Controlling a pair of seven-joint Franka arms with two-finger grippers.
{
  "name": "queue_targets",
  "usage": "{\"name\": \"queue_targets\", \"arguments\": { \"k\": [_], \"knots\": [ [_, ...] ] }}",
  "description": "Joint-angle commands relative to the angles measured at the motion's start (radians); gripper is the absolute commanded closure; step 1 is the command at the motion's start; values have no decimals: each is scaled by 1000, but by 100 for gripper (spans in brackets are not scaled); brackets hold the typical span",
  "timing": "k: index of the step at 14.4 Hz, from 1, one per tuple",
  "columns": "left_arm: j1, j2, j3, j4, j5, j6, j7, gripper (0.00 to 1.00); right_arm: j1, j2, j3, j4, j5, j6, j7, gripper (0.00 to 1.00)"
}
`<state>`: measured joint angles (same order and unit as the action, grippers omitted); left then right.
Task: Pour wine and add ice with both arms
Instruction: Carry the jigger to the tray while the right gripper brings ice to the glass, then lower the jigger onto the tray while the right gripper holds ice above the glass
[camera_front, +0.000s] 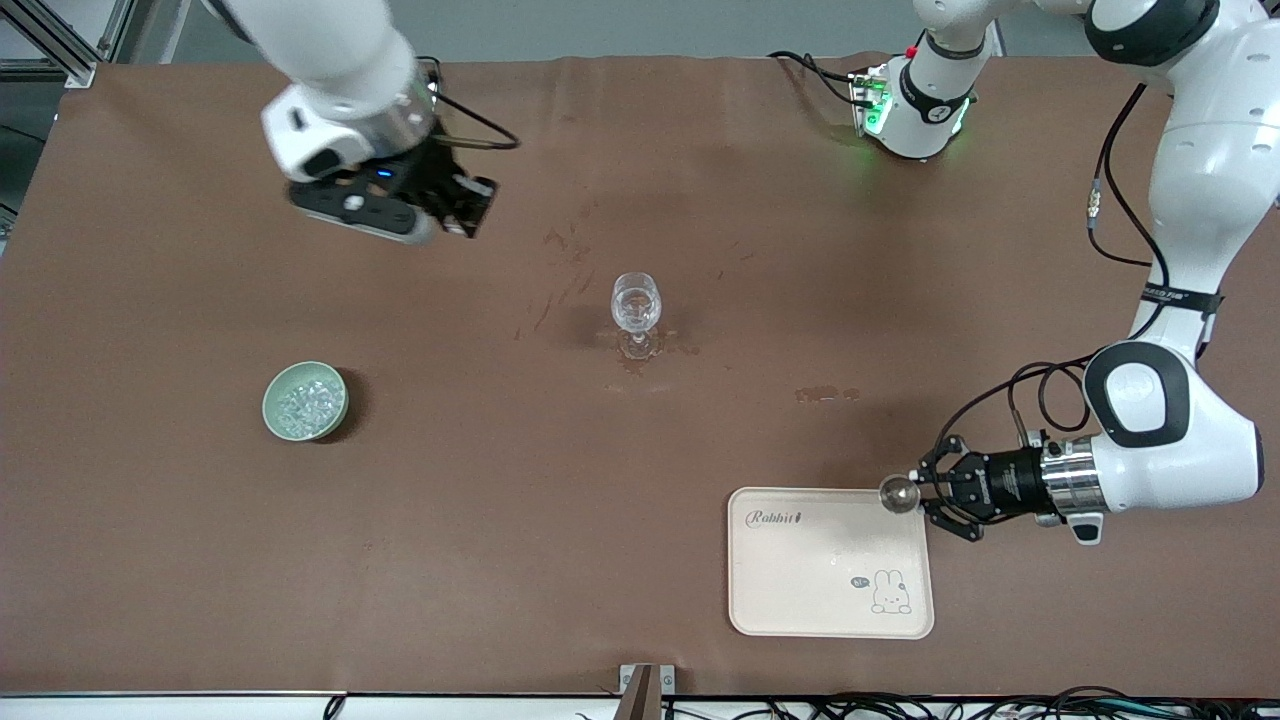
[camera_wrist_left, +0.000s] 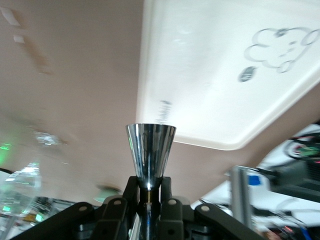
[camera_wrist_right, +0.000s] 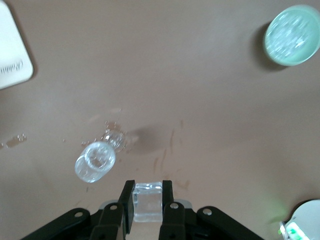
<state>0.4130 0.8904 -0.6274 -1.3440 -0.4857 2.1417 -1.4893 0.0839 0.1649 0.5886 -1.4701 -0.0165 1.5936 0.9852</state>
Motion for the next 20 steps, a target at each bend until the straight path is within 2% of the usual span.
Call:
{"name": "queue_targets", "arguments": {
  "k": [1,4,6,10,12,13,14,16,17,18,20],
  "knots": [
    [6,96,-11,32,-111,90,126,100,68,97,22,11,-68,49,133,99],
    [35,185,-11,34,-259,124,328,99,140,182,22,11,-105,120,236,99],
    [41,225,-9,34,-341,126,363,99,175,229,22,13,-106,141,253,99],
    [40,280,2,57,-389,126,391,97,226,297,22,16,-117,210,334,99],
    [36,285,2,57,-390,126,405,91,235,326,23,16,-140,224,378,99],
    [36,285,3,56,-390,126,405,76,246,329,23,16,-140,232,383,99],
    [36,285,3,54,-390,126,399,57,250,337,23,17,-140,235,383,99],
    [36,275,6,49,-387,126,391,8,255,357,23,33,-143,238,383,99],
    [36,262,9,49,-375,123,394,0,258,366,22,42,-149,238,383,98],
    [39,237,12,48,-351,119,393,0,260,376,23,44,-169,247,385,98],
    [61,196,29,33,-227,71,388,0,272,396,22,44,-175,272,394,98]
  ]
}}
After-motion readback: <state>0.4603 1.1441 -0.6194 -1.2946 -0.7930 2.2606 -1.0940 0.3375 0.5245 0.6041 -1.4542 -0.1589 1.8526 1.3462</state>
